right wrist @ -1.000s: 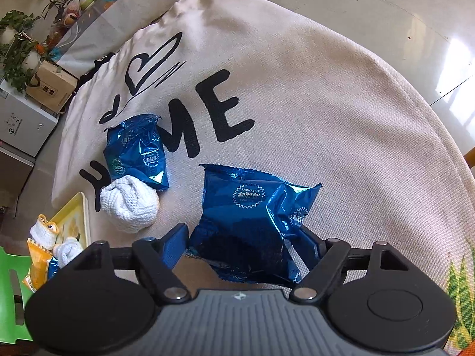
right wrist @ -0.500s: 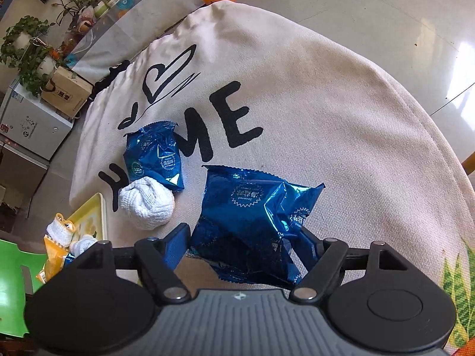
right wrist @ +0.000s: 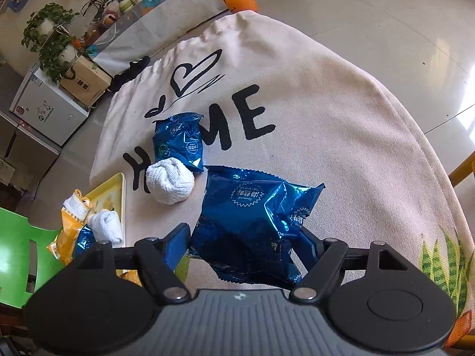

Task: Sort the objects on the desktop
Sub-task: 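Carry the yellow pack and blue pack over the yellow tray with both tools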

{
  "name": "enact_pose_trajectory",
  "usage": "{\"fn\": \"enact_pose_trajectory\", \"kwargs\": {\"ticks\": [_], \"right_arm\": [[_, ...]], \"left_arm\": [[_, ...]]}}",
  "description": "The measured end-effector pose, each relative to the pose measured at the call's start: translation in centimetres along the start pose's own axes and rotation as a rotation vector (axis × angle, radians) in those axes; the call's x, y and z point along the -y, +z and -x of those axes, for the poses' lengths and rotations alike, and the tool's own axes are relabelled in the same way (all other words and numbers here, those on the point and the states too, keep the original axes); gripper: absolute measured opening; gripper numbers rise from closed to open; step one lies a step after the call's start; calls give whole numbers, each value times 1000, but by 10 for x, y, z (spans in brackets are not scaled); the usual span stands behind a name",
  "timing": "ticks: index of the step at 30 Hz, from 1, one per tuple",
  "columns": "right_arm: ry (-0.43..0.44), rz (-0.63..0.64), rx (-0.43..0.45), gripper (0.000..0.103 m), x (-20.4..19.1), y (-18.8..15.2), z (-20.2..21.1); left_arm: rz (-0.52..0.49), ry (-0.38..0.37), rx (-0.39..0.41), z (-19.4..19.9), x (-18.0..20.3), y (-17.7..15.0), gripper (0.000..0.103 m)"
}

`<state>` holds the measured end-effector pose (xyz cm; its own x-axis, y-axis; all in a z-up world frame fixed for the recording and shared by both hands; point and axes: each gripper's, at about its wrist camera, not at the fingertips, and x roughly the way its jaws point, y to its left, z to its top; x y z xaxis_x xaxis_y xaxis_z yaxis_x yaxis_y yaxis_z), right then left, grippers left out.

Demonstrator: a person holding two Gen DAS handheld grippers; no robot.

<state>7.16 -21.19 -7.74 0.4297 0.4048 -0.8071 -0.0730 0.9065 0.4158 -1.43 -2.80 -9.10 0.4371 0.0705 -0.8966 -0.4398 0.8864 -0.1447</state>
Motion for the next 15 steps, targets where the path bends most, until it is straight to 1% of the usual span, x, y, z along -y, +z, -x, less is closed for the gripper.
{"fn": "enact_pose_trajectory", "kwargs": {"ticks": [5,9,15], "right_arm": [[38,34,6,75,-9,-17,12],[73,83,13,75,-21,-32,20],[160,144,-8,75,-41,-56,24]], "left_arm": [[29,-1,39,21,-19,5,58],[59,15,64,35,-38,9,58],[112,37,92,52,-71,17,58]]}}
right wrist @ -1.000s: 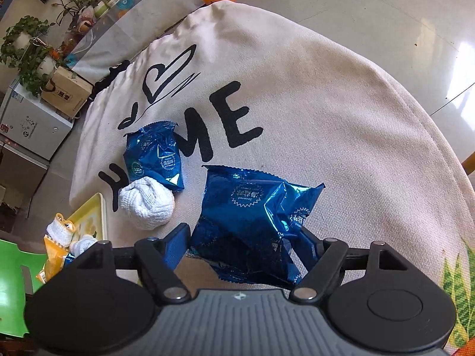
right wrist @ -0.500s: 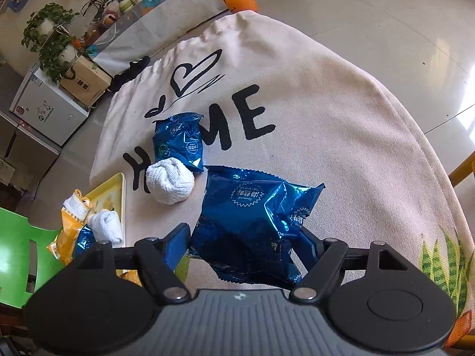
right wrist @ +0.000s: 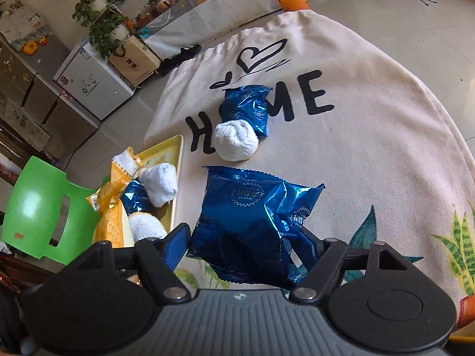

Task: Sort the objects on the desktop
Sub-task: 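Carry the yellow pack and blue pack over the yellow tray with both tools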

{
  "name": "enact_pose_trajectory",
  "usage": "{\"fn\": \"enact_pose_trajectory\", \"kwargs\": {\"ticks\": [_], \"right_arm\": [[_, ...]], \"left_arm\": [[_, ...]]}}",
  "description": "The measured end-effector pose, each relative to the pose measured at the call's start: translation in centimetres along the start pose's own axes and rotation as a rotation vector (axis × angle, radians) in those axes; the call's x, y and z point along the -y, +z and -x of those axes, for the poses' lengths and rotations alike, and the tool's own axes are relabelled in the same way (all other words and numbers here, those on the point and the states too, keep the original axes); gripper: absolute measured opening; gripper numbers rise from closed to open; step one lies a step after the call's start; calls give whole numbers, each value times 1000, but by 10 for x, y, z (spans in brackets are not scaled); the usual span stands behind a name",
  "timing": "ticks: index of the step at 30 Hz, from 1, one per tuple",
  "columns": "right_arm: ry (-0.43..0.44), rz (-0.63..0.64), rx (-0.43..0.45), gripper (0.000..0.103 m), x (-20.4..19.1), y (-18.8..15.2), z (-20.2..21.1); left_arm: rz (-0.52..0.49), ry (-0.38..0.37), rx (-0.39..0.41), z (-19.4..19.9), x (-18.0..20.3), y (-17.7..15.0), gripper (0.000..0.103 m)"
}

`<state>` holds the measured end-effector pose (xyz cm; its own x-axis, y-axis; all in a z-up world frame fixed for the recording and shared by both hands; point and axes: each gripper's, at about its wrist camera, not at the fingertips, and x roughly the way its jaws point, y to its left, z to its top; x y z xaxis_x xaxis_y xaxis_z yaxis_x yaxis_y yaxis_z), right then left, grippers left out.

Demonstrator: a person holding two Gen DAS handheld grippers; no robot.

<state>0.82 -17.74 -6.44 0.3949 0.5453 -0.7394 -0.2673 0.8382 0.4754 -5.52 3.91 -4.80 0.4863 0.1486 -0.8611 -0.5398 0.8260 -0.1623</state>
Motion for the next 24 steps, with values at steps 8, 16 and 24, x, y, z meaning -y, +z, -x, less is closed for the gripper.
{"fn": "enact_pose_trajectory", "kwargs": {"ticks": [8,16,24], "right_arm": [[86,64,-8,75,-31,-8,1],[168,125,-7,75,-66,-4,-2],[232,178,-48,75,-93,13,-31]], "left_arm": [[45,34,39,13,-40,23,58],[59,69,34,9,-66,45,58],[102,115,12,-8,-89,62,58]]}}
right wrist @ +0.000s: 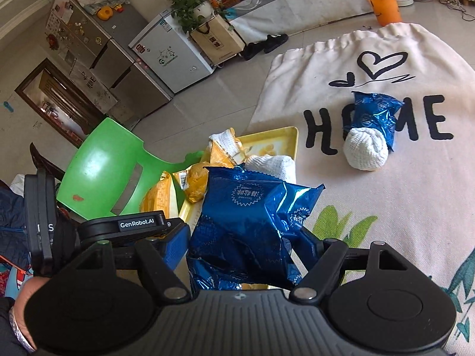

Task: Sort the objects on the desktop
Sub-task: 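Carry the yellow pack and blue pack over the yellow tray with both tools, then open both tools to drop the yellow and blue packs onto the tray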

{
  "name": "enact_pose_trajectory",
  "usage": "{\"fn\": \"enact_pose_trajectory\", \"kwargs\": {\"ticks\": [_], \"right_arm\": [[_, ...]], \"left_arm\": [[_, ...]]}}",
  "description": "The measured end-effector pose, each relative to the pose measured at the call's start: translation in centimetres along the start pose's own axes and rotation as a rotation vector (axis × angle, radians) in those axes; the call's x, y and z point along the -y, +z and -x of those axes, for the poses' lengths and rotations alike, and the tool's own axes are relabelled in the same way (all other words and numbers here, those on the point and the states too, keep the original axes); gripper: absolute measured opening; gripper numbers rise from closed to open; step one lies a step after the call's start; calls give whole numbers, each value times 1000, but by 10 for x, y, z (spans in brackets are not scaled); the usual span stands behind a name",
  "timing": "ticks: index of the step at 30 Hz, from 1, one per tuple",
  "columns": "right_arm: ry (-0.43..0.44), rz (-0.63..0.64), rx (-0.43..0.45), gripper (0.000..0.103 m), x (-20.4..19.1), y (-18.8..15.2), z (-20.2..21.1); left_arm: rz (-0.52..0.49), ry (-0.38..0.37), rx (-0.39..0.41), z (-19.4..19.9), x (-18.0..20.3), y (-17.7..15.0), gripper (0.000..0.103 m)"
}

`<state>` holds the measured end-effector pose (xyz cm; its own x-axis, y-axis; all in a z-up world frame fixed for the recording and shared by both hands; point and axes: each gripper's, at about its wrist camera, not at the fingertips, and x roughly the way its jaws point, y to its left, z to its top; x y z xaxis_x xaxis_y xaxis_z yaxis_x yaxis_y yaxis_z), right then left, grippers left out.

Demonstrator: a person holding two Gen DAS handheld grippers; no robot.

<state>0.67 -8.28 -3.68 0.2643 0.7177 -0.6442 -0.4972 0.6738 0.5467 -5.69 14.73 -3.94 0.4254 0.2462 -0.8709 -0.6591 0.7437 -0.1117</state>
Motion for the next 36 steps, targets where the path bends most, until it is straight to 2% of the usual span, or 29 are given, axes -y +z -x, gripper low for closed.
{"fn": "enact_pose_trajectory", "kwargs": {"ticks": [11,22,24,26,28,29,32,36], "right_arm": [[46,79,-8,75,-15,35,-47],[70,67,-42,75,-23,49,-86],[80,47,-44,75,-23,51,-92],[85,41,-32,77,-25,52,-96],[71,47,-21,81,-28,53,-99],[62,50,-19,85,-30,53,-99],[78,46,-10,85,-27,56,-97],[52,12,2,86,-18,61,-90]], "left_arm": [[116,55,-38,-28,-19,15,58],[188,85,-63,-38,-29,18,58],[185,99,-62,-38,-29,17,60],[180,125,-42,-36,-28,18,79],[174,147,-8,-32,-26,19,86],[169,152,5,-30,-25,20,86],[165,147,27,-26,-22,22,87],[165,139,28,-26,-17,22,88]]}}
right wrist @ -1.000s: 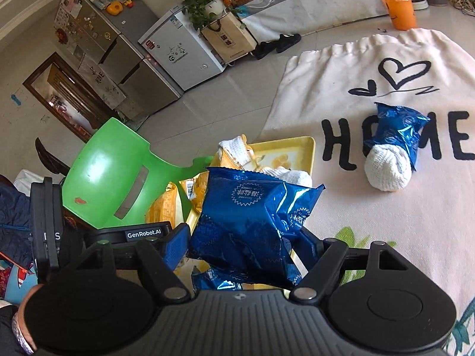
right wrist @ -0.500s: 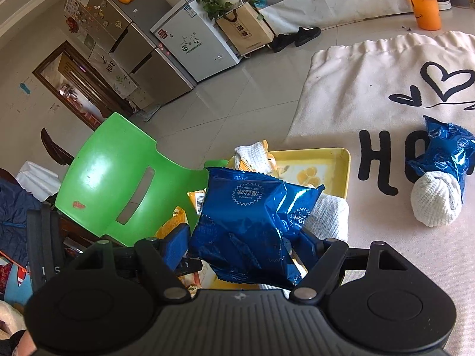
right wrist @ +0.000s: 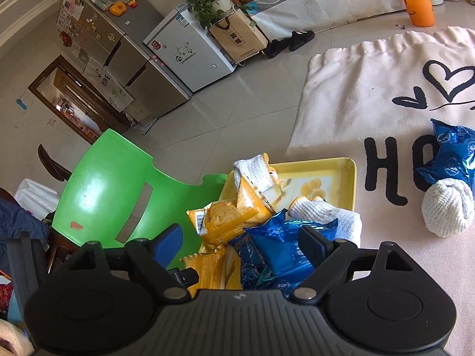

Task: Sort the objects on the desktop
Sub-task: 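Open both tools to drop the yellow and blue packs onto the tray, then lower the right tool onto the last blue pack on the mat and close it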

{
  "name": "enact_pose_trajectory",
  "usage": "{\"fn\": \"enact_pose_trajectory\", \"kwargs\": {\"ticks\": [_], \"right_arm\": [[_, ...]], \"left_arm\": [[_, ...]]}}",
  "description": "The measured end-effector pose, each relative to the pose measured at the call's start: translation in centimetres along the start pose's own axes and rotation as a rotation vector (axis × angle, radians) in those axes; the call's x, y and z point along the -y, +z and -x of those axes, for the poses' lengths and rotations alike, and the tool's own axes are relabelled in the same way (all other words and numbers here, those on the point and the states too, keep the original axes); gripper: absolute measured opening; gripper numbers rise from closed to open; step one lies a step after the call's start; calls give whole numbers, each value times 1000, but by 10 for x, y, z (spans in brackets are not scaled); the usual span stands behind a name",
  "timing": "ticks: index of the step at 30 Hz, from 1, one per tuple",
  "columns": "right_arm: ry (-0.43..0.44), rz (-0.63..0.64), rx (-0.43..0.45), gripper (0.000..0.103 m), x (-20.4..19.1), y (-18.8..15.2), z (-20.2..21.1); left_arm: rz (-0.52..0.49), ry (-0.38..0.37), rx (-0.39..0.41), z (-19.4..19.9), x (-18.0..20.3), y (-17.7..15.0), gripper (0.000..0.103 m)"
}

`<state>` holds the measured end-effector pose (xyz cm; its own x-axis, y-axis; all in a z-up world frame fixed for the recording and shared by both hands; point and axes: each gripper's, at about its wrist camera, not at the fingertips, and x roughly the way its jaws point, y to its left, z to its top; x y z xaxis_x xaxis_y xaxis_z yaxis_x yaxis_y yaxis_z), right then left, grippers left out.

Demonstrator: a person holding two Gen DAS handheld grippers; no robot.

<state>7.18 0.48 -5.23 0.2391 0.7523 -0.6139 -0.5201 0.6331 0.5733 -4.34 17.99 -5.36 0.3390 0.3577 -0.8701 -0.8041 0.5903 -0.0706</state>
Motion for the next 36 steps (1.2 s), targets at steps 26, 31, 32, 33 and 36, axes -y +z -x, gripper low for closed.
{"fn": "enact_pose_trajectory", "kwargs": {"ticks": [26,31,32,33,36], "right_arm": [[-355,-344,50,86,133,38,74],[-367,-362,32,86,146,43,72],[-369,-364,29,86,148,44,71],[-369,-366,25,86,150,44,70],[-369,-360,17,86,155,48,62]], "left_arm": [[-322,-231,146,42,119,-35,102],[-397,-291,126,40,144,-46,102],[-407,-297,123,39,147,-47,102],[-416,-302,117,39,151,-49,102],[-419,-316,104,37,156,-51,102]]}}
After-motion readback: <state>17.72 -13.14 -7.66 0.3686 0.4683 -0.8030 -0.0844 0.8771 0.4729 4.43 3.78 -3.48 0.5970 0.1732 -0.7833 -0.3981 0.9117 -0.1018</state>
